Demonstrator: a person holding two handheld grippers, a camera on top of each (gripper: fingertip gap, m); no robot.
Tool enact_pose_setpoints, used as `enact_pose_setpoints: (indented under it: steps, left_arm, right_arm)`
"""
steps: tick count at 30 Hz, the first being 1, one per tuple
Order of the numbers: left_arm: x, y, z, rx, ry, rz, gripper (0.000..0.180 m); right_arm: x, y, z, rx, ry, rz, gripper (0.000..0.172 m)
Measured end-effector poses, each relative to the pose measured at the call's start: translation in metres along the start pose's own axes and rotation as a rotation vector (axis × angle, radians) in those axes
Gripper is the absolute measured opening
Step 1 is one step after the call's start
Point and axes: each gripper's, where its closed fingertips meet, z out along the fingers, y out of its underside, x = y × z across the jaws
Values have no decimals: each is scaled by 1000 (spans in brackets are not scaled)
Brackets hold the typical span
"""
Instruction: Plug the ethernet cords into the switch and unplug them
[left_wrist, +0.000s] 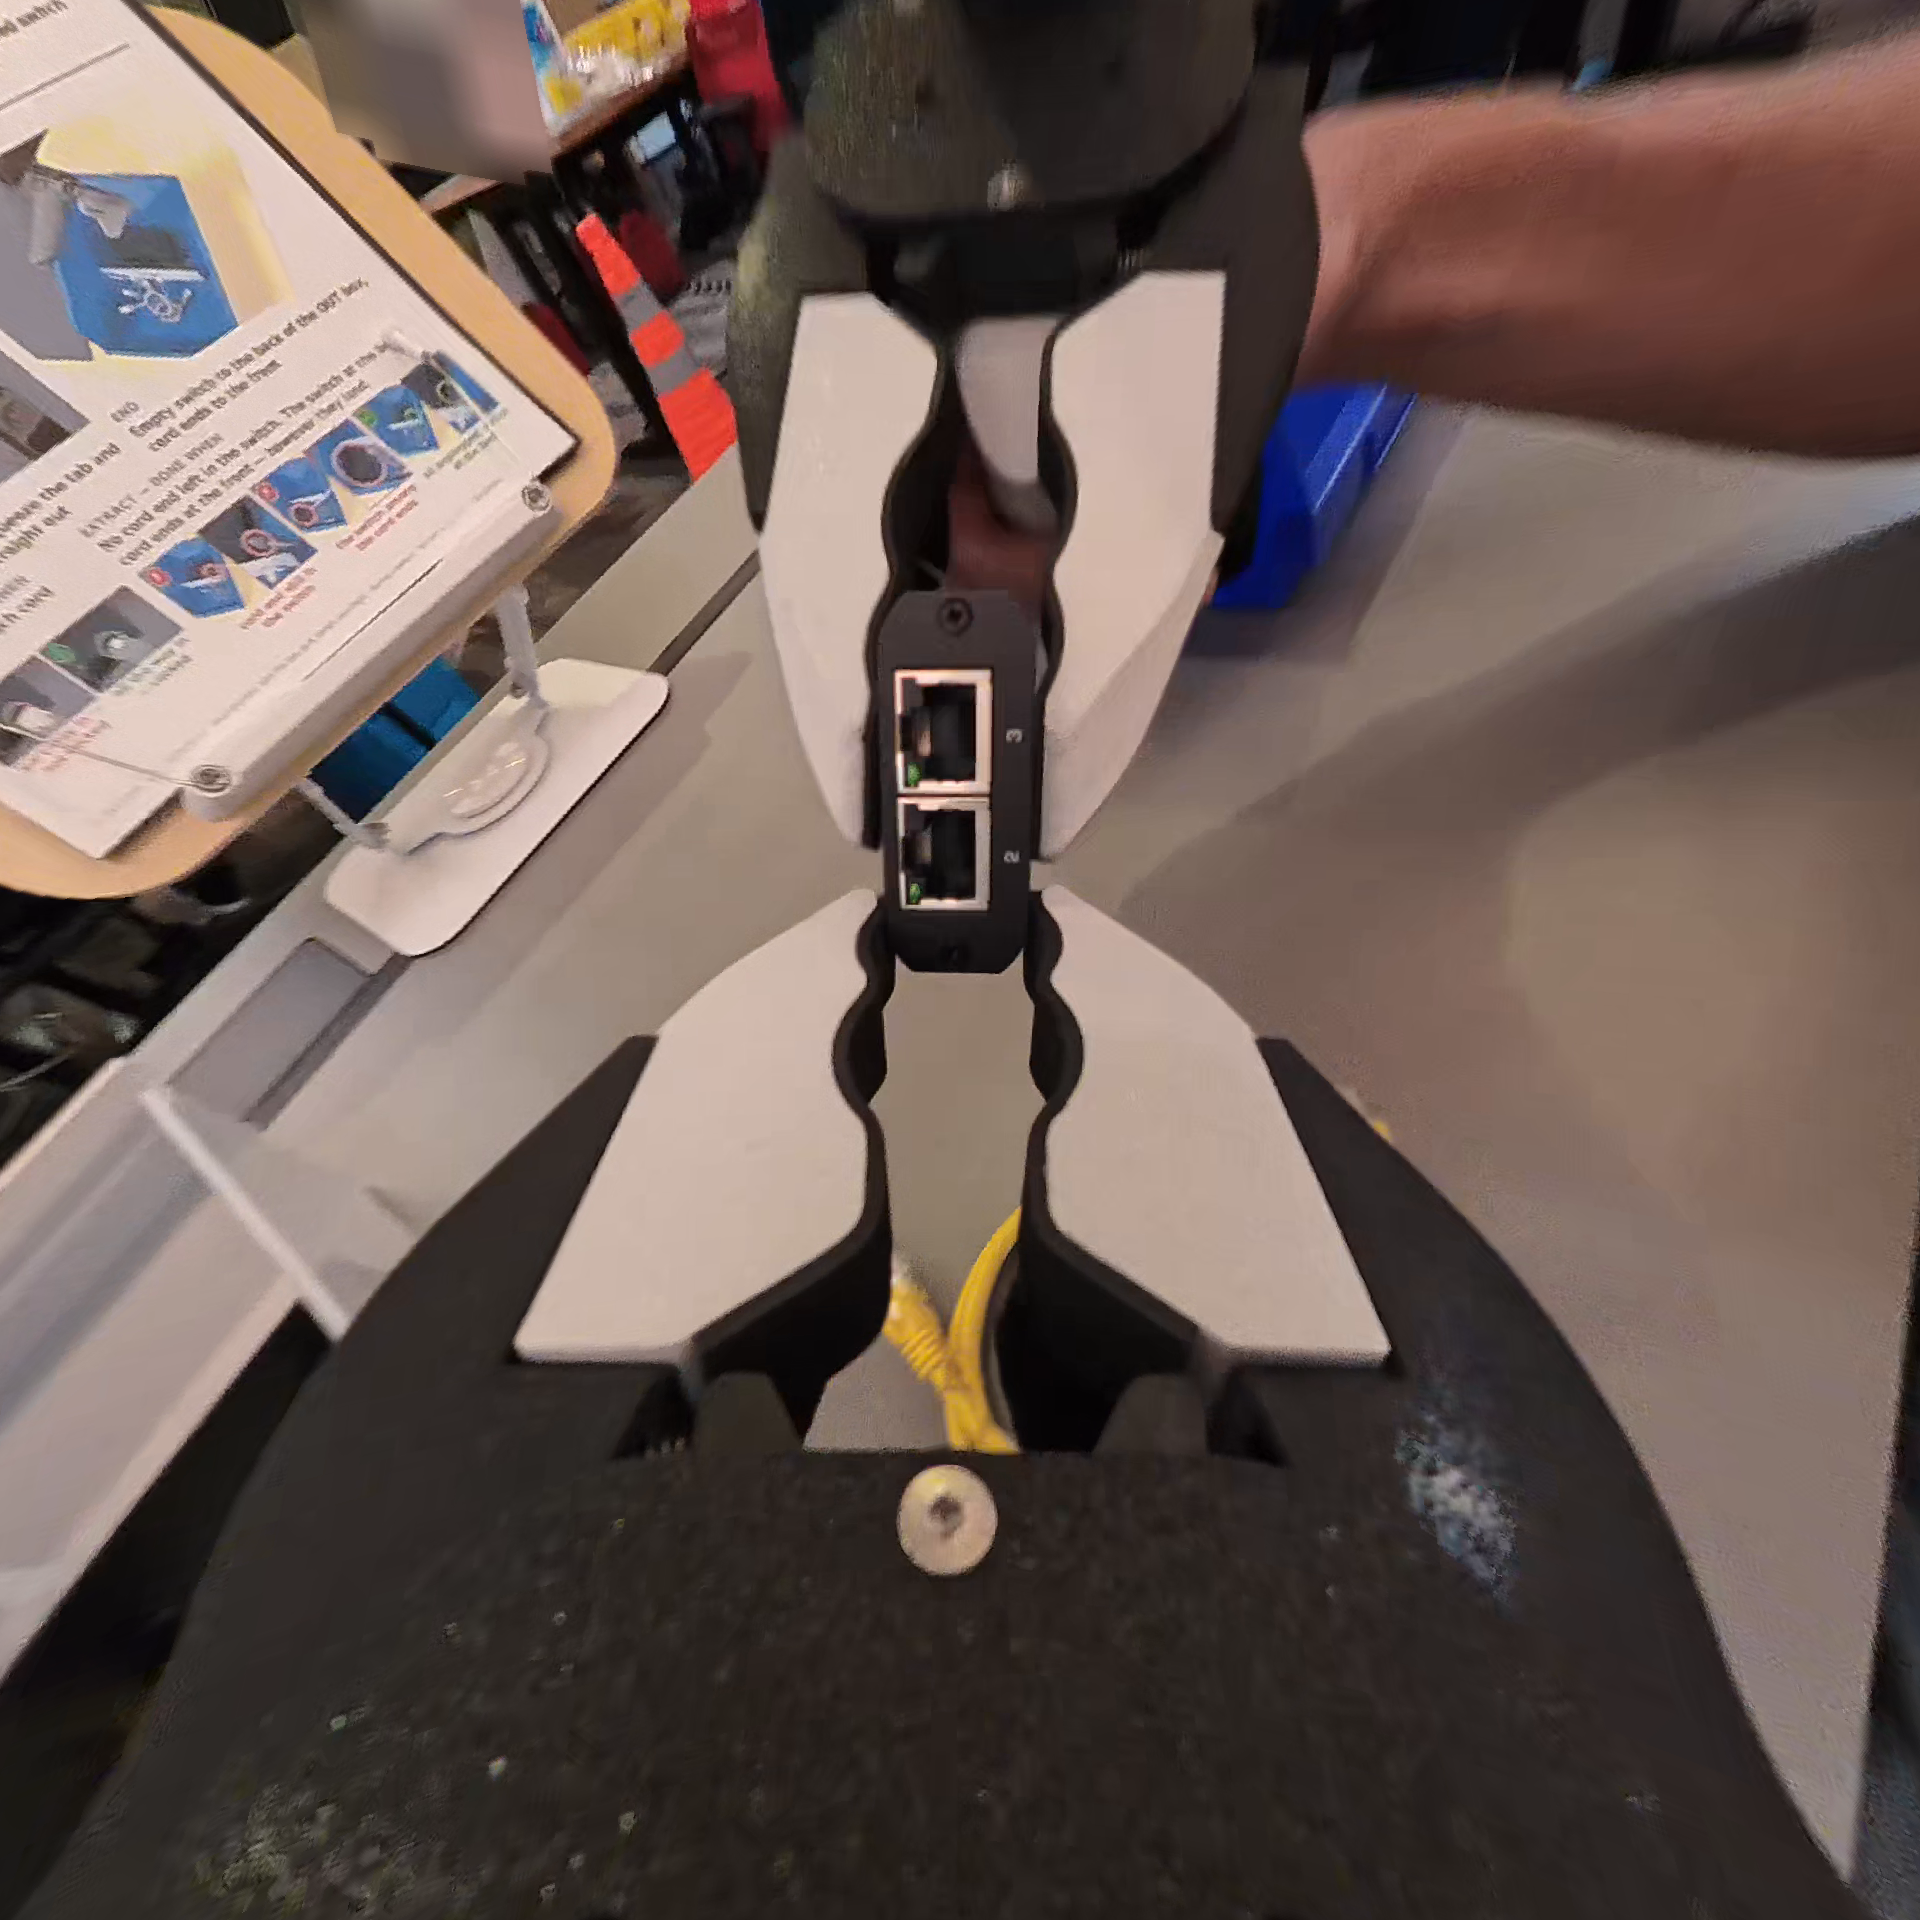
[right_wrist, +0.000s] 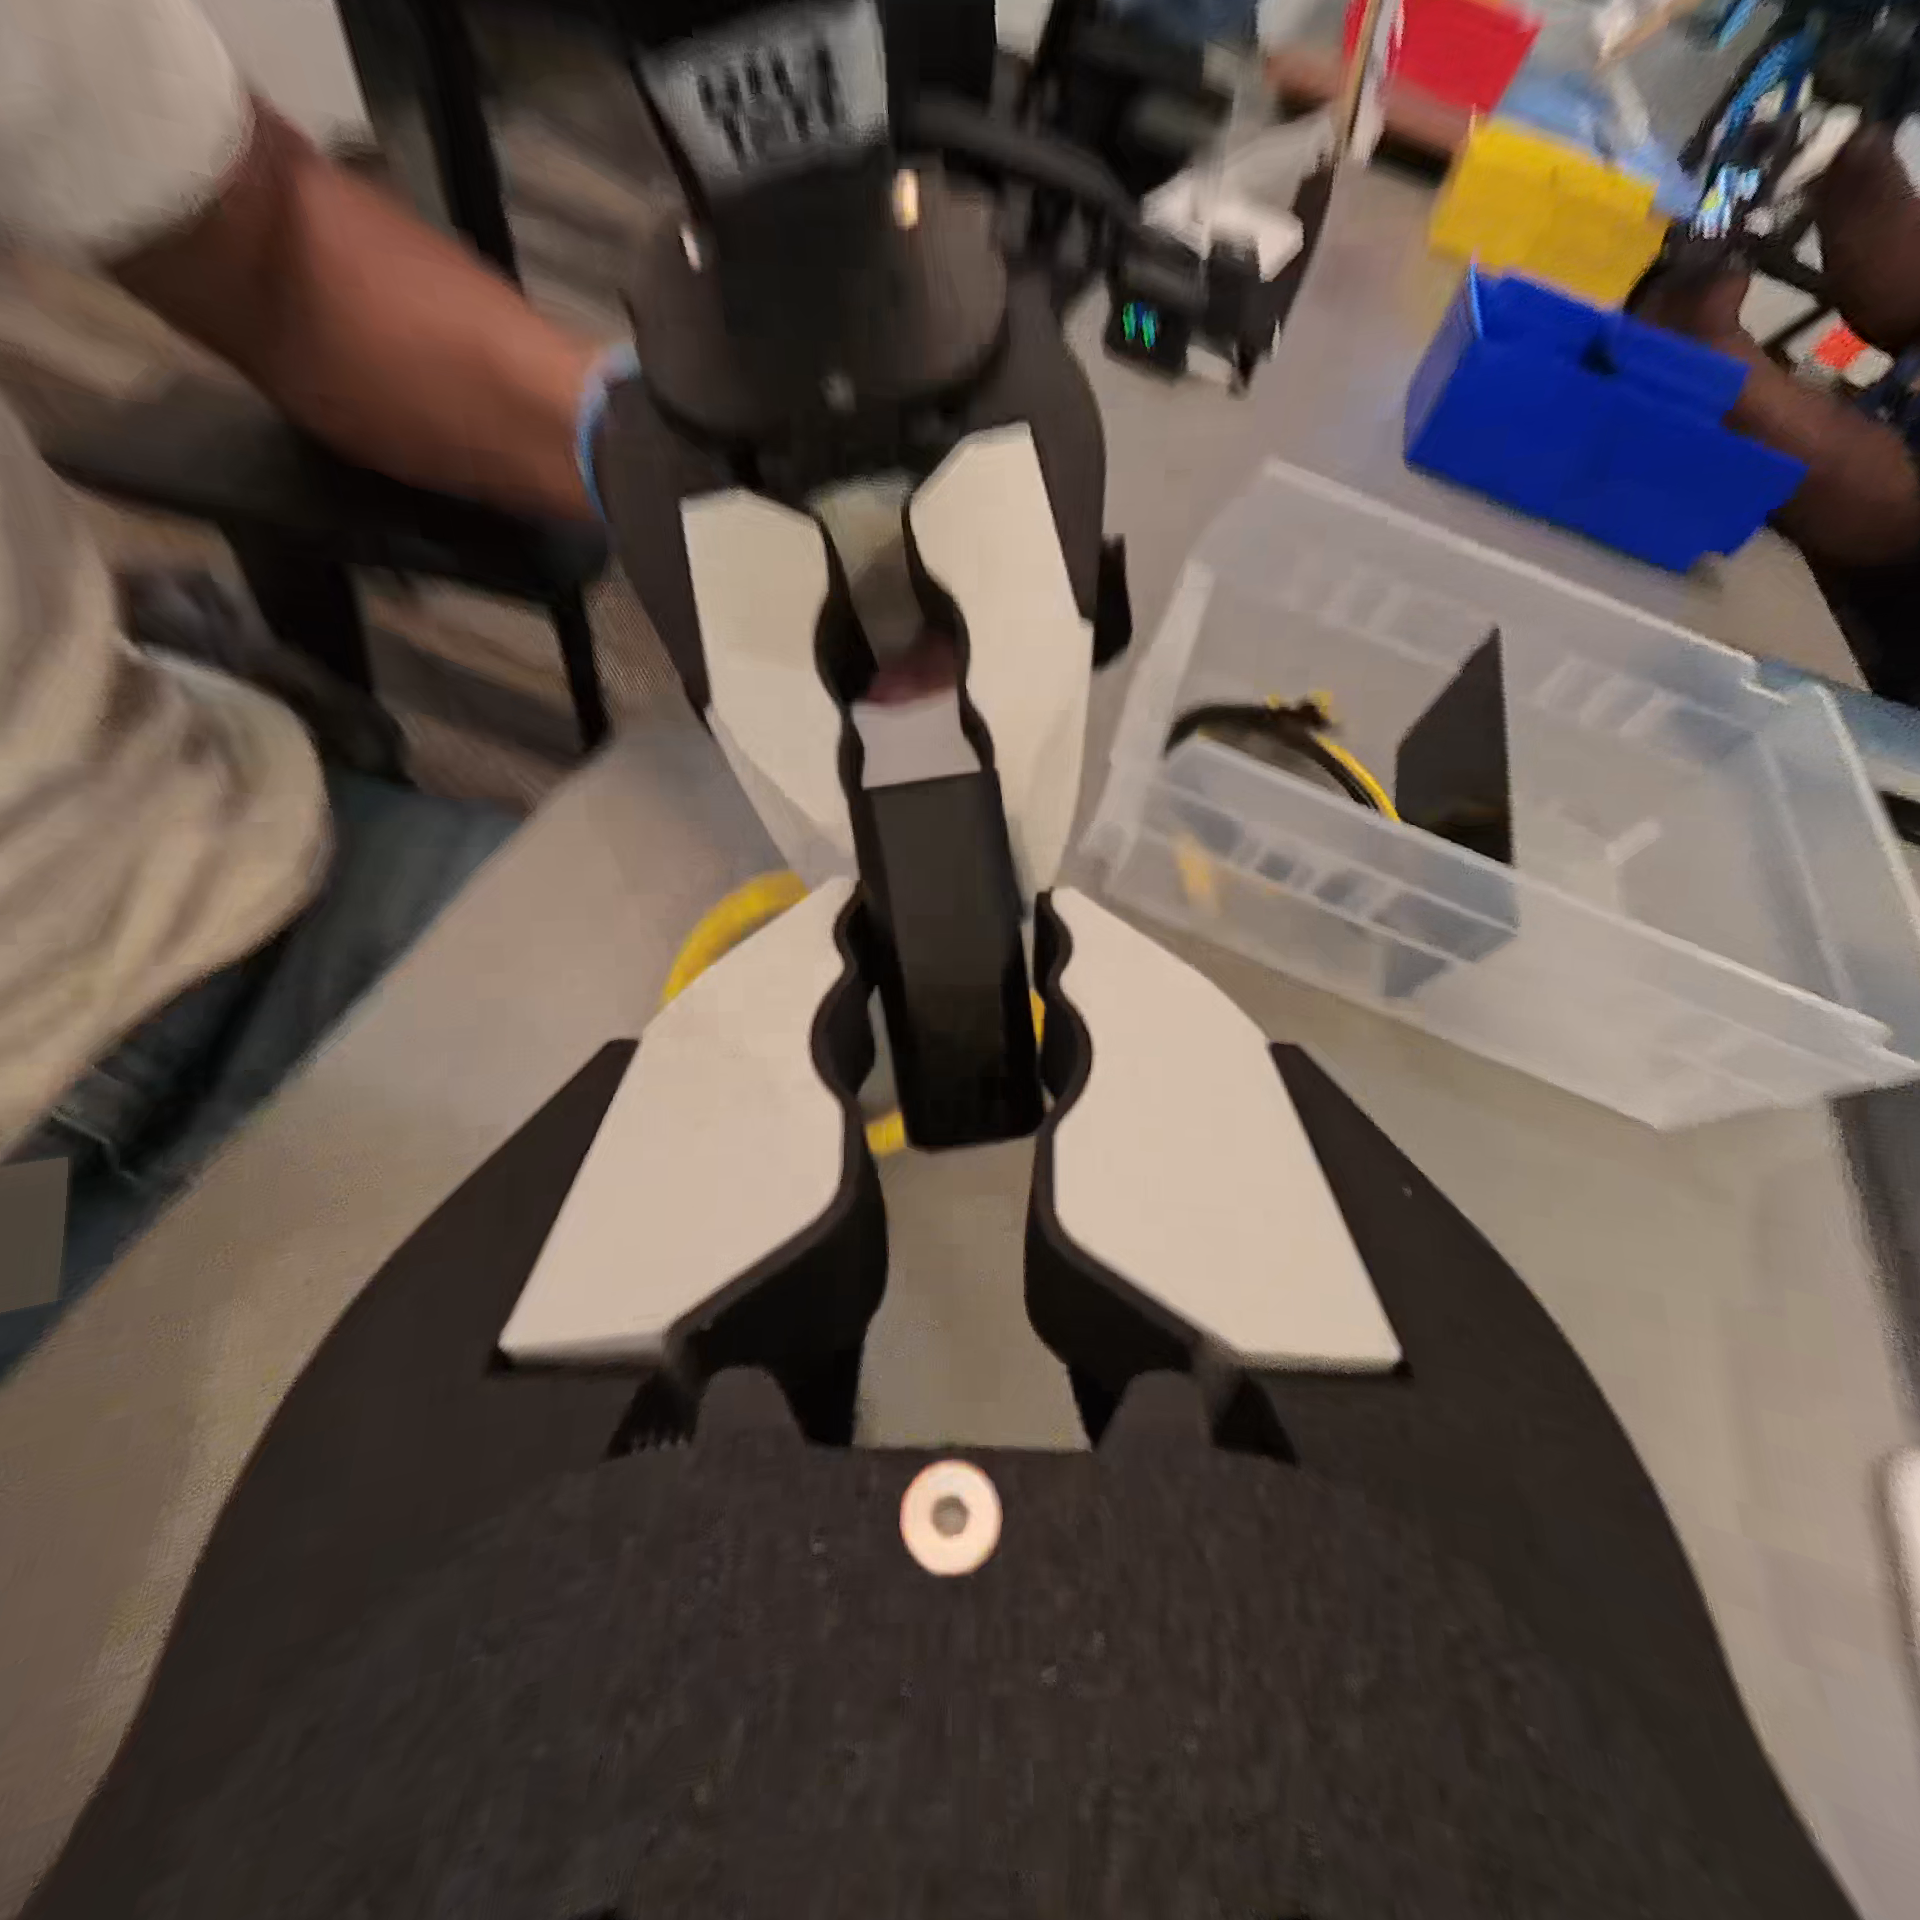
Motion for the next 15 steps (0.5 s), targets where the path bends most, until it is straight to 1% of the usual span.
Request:
enact_pose_setpoints:
  steps: [2,3,6,8,10,13,15]
  left_arm:
    - [-1,4,0,-55,-14,48,23]
    - [0,4,0,-69,-10,58,23]
    - [5,1,4,-93,1,86,23]
    - [4,1,6,-119,-33,142,23]
    - [6,0,7,-121,-40,151,24]
    - [7,-3,5,-101,-56,103,24]
    - [8,-4,5,-77,-59,77,24]
  right_arm:
    - [3,15,-4,-152,51,-79,25]
    - [3,19,-6,-204,66,-111,25]
    - [-1,24,-3,-294,96,-201,25]
    - [-1,27,-4,-354,124,-251,24]
    - [0,27,-7,-364,139,-261,24]
    - [0,26,-8,-342,174,-285,24]
    - [-1,29,-9,-356,188,-302,24]
